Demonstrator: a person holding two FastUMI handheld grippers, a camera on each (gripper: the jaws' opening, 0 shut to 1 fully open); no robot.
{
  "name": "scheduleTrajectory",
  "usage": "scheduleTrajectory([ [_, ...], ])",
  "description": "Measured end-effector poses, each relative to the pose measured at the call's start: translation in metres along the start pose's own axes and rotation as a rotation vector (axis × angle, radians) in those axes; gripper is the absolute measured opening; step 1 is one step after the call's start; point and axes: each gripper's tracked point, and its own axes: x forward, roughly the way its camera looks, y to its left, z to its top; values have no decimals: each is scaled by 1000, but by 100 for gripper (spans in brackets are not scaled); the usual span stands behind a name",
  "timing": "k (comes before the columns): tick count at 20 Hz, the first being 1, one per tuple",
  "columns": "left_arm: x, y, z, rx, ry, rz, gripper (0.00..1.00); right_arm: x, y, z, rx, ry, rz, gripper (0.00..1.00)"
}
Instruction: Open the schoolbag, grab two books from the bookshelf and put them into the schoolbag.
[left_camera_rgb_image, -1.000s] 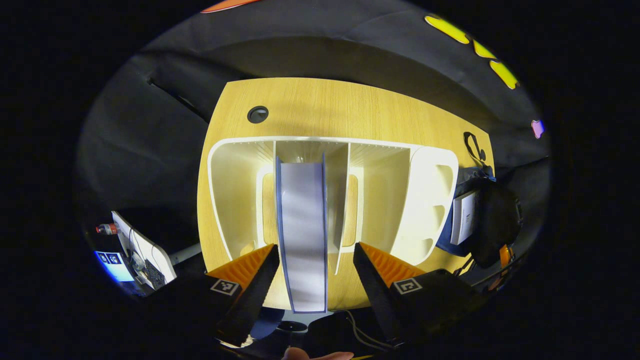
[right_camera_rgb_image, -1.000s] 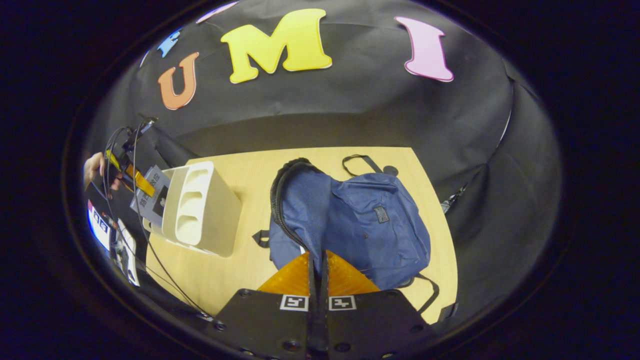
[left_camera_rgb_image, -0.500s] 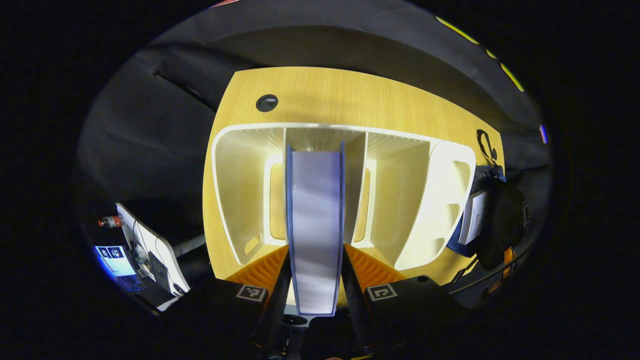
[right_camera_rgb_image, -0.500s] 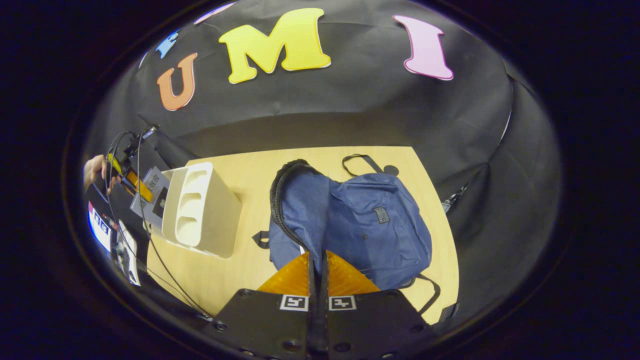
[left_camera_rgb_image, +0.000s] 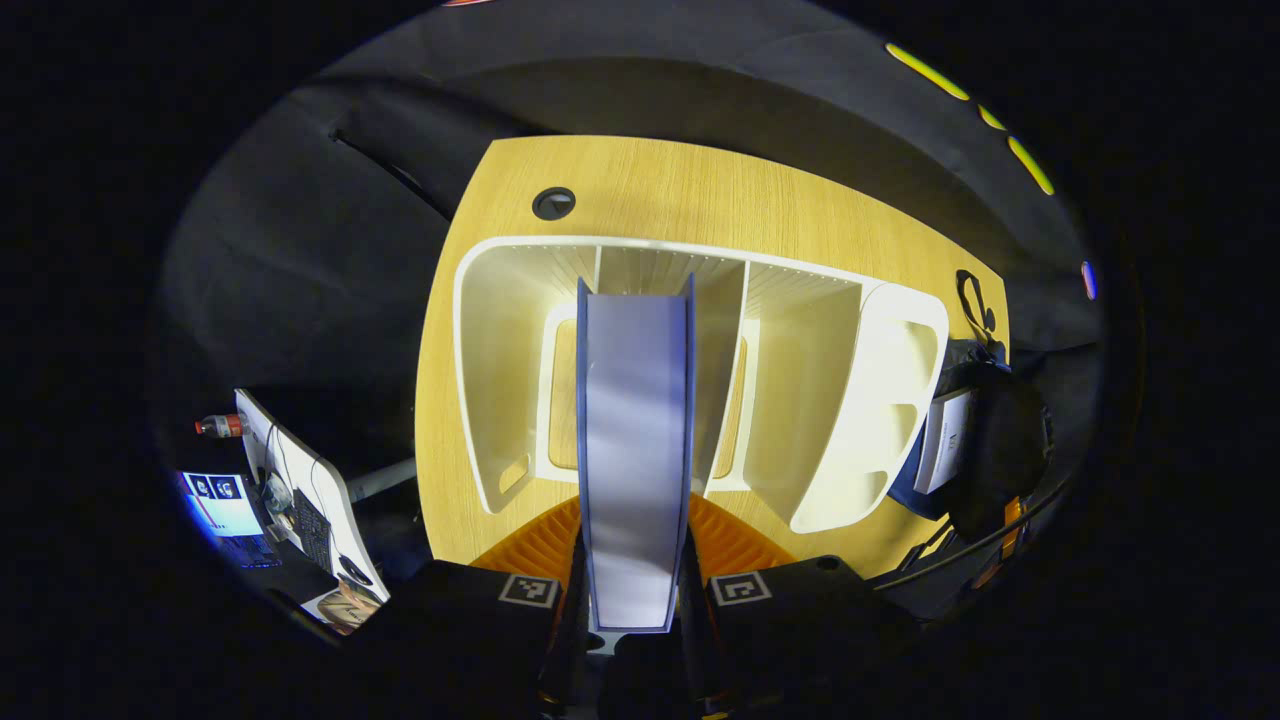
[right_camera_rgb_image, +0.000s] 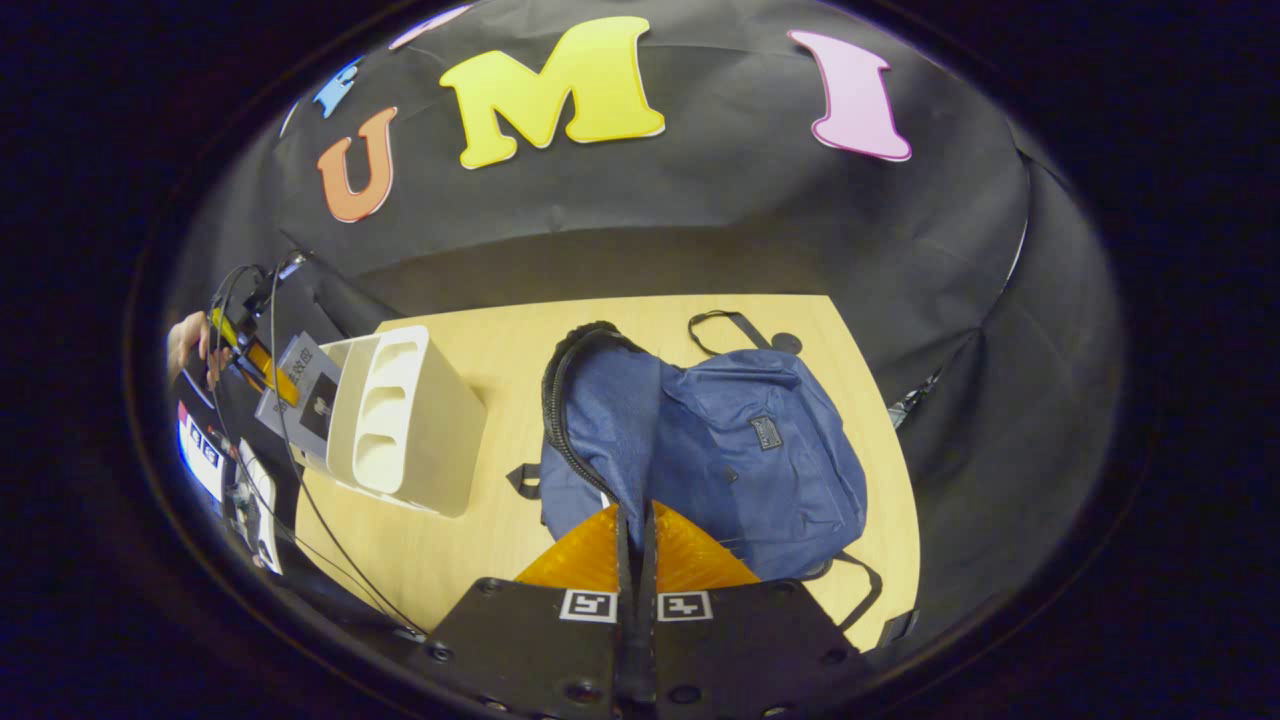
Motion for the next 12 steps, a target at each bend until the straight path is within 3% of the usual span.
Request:
scheduleTrajectory([
  [2,-18,3,-5,15,-31,-13,37,1,3,0,3,2,5,0],
  [4,-32,7,-13,13,-57,-29,45,2,4,2,-7,-5,7,0],
  [5,-41,9,-17,8,-69,-39,41,2,5,2,-7,-5,9,0],
  [9,-73,11,-32,-2,-117,-66,43,6,8,-1,-22,6,18,0],
  [12,-96,10,-41,-12,-153,-95,39,6,10,0,-36,7,17,0],
])
